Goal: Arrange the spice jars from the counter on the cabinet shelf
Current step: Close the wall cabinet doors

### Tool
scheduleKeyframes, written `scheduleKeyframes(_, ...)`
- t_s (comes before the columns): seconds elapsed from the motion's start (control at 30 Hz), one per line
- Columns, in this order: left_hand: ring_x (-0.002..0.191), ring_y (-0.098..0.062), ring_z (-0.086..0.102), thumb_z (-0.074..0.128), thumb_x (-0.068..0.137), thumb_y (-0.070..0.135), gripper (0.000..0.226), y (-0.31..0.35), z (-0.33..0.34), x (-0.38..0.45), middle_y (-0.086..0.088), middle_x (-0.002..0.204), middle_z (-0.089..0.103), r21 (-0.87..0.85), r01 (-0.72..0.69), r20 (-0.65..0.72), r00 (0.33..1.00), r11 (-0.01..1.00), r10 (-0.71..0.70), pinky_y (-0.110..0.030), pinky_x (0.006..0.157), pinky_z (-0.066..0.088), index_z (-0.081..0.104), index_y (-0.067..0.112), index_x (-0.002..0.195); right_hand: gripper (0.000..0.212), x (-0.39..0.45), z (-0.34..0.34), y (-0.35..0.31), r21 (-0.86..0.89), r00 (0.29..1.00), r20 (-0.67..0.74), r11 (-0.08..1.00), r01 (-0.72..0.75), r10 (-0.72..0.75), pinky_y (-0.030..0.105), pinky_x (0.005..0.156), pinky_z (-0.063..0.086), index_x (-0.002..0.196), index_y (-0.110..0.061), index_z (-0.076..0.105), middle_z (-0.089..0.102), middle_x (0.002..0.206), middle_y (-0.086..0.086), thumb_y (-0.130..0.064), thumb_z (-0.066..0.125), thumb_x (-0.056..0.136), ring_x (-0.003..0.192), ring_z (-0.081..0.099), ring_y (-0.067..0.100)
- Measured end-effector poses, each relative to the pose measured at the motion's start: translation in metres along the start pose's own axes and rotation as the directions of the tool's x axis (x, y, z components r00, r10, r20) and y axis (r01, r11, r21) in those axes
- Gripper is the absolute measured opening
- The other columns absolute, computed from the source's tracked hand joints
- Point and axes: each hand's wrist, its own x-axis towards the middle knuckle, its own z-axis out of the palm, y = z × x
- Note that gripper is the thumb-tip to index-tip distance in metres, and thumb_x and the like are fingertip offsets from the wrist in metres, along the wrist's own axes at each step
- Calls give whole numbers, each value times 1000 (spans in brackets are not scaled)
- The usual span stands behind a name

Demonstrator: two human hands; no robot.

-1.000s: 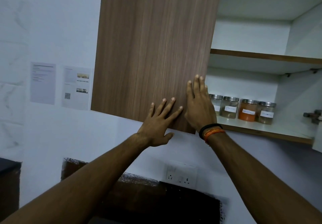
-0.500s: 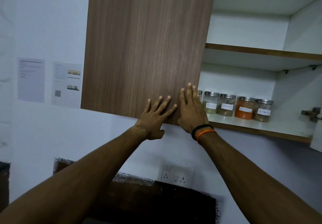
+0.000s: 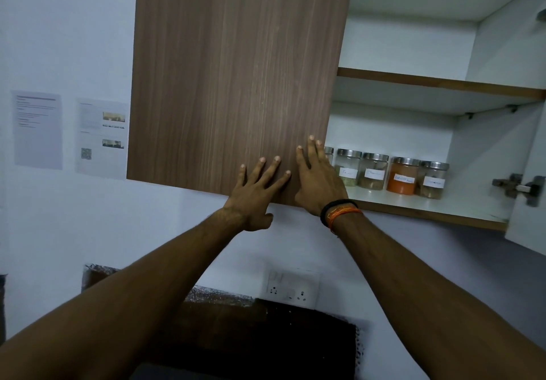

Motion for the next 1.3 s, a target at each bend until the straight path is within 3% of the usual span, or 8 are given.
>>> scheduleKeyframes(0.13, 153, -36, -15, 66, 88, 41, 98, 17, -14, -4, -7, 166, -23, -147, 44, -18, 999, 988, -47, -58, 124, 3, 1, 28, 160, 86, -16, -12, 6, 74, 999, 10, 996, -51, 51, 47, 120, 21, 155, -12, 14, 6, 163, 16, -21, 62, 84, 149, 10, 34)
scheduleKeyframes(0.27, 154, -36, -7, 66, 90, 35, 92, 40, -27, -4, -8, 167, -16, -247, 6, -45, 999, 969, -18, -55, 124, 9, 7, 24, 161, 67, -42, -31, 22, 83, 995, -68, 994, -73, 79, 45, 107, 40, 143, -13, 40, 42, 146, 15, -19, 64, 80, 131, 41, 33)
scheduleKeyframes(0.37, 154, -36, 0, 66, 90, 34, 90, 61, -33, -2, -9, 168, -6, -279, -64, -73, 996, 958, 45, -53, 124, 12, 12, 21, 160, 60, -60, -49, 40, 38, 990, -89, 993, -108, 111, 46, 100, 44, 138, -14, 47, 50, 137, 13, -15, 60, 80, 122, 48, 33)
scheduleKeyframes(0.53, 144, -30, 32, 63, 91, 34, 74, 116, -46, 4, -12, 157, 37, -326, -255, -125, 966, 910, 225, -45, 120, 23, 31, 13, 154, 36, -101, -83, 83, -108, 970, -179, 976, -188, 167, 44, 88, 48, 116, -13, 66, 65, 113, 10, -15, 54, 82, 105, 57, 30)
scheduleKeyframes(0.63, 138, -30, 39, 63, 92, 32, 69, 156, -55, 8, -13, 150, 46, -370, -350, -146, 937, 861, 318, -40, 115, 28, 37, 10, 151, 28, -129, -105, 114, -160, 955, -220, 958, -236, 198, 41, 80, 50, 102, -11, 73, 69, 102, 11, -15, 54, 82, 95, 59, 31)
scheduleKeyframes(0.9, 140, -27, 36, 62, 93, 33, 67, 273, -91, 21, -11, 151, 44, -446, -553, -243, 831, 704, 500, -41, 117, 26, 36, 10, 151, 30, -206, -174, 187, -250, 884, -307, 867, -432, 352, 42, 80, 49, 104, -9, 75, 71, 99, 14, -12, 57, 80, 94, 58, 35)
scheduleKeyframes(1.17, 144, -25, 33, 62, 94, 35, 69, 388, -139, 15, -10, 156, 38, -540, -688, -416, 718, 485, 558, -40, 118, 30, 35, 11, 152, 29, -274, -250, 230, -357, 805, -436, 743, -566, 404, 42, 81, 49, 105, -7, 73, 71, 104, 14, -11, 58, 81, 103, 55, 35)
scheduleKeyframes(1.3, 151, -26, 21, 62, 93, 45, 77, 439, -158, 5, -9, 165, 23, -643, -660, -456, 738, 388, 497, -42, 122, 25, 31, 13, 155, 28, -303, -279, 242, -409, 779, -476, 682, -606, 408, 42, 83, 50, 108, -5, 72, 69, 109, 13, -9, 58, 84, 111, 51, 33)
